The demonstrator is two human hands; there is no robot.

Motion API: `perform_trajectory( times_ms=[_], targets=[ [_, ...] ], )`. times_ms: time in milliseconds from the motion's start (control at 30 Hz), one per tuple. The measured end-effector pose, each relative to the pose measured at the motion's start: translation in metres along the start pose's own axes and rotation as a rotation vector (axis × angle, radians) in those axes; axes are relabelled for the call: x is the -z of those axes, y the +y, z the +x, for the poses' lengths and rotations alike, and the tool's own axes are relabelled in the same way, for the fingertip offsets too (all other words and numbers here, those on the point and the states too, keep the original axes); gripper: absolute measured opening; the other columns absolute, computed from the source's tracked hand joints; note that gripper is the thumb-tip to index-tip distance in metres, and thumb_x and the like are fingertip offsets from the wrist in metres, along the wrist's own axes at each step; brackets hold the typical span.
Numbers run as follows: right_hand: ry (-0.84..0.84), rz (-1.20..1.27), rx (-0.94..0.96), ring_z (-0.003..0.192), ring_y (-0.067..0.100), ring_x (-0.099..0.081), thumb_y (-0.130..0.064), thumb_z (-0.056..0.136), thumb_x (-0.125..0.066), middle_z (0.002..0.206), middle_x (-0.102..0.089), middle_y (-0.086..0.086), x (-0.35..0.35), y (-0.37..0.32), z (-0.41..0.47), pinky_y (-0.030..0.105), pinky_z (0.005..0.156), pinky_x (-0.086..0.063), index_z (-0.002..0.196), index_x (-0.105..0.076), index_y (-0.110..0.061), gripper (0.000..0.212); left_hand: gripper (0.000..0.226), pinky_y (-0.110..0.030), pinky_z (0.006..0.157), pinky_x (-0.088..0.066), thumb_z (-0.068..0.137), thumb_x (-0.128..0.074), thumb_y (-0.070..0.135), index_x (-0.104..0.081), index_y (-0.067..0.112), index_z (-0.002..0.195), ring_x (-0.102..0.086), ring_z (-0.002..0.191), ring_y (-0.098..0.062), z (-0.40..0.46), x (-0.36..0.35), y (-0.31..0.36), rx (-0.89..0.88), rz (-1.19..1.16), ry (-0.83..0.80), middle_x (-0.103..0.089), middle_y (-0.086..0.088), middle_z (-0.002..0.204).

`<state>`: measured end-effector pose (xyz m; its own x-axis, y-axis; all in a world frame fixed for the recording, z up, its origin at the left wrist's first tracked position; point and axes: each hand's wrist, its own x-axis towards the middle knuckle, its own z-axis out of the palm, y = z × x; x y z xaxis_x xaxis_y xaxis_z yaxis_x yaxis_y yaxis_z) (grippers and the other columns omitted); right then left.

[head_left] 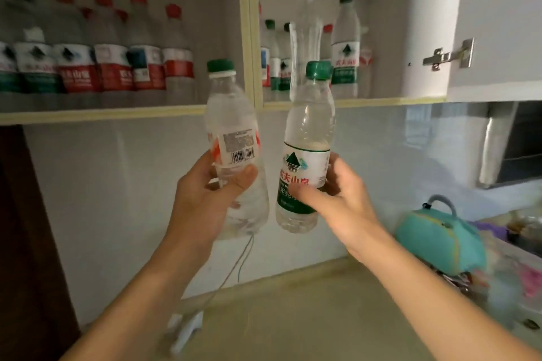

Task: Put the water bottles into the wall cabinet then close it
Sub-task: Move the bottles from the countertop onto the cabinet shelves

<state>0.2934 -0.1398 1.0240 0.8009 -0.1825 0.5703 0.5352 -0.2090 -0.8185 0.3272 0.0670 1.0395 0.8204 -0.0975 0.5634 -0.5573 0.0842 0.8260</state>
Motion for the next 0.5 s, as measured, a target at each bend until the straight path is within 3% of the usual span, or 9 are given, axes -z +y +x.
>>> perform_trajectory(
  times_ms=[167, 267, 400, 500],
  targets=[
    [0.056, 0.064, 0.107, 0.095, 0.008, -0.074, -0.045, 0.063, -0.082, 0.104, -0.079, -0.008, 0.05, -0.053, 0.052, 0.024, 0.073, -0.057, 0.107, -0.071, -0.039, 0.046, 0.047, -0.036, 0.073, -0.059, 0.073, -0.078, 0.046, -0.073, 0.033, 0.119, -0.075, 0.095, -0.017, 0.052, -0.039, 0.053, -0.063, -0.078, -0.018, -0.077, 0.005, 0.108],
    [0.119, 0.056, 0.164, 0.095, 0.013, -0.075, -0.046, 0.063, -0.081, 0.101, -0.079, -0.005, 0.088, -0.077, 0.085, 0.033, 0.078, -0.06, 0.105, -0.073, -0.037, 0.044, 0.034, -0.029, 0.065, -0.059, 0.08, -0.076, 0.04, -0.076, 0.029, 0.113, -0.076, 0.088, -0.013, 0.082, -0.073, 0.078, -0.108, -0.122, -0.057, -0.079, 0.004, 0.104],
    [0.199, -0.029, 0.221, 0.095, 0.014, -0.076, -0.038, 0.074, -0.083, 0.101, -0.079, -0.007, 0.149, -0.096, 0.138, 0.047, 0.091, -0.06, 0.108, -0.073, -0.033, 0.036, 0.032, -0.042, 0.085, -0.057, 0.086, -0.072, 0.045, -0.075, 0.028, 0.112, -0.076, 0.097, -0.015, 0.121, -0.13, 0.097, -0.159, -0.093, -0.124, -0.079, 0.005, 0.106],
    [0.247, -0.117, 0.226, 0.095, 0.012, -0.075, -0.049, 0.064, -0.081, 0.1, -0.078, -0.01, 0.193, -0.098, 0.178, 0.049, 0.093, -0.059, 0.109, -0.071, -0.037, 0.048, 0.029, -0.043, 0.093, -0.055, 0.089, -0.07, 0.045, -0.074, 0.029, 0.112, -0.075, 0.099, -0.013, 0.154, -0.183, 0.103, -0.167, -0.068, -0.166, -0.078, 0.008, 0.106]
  ],
)
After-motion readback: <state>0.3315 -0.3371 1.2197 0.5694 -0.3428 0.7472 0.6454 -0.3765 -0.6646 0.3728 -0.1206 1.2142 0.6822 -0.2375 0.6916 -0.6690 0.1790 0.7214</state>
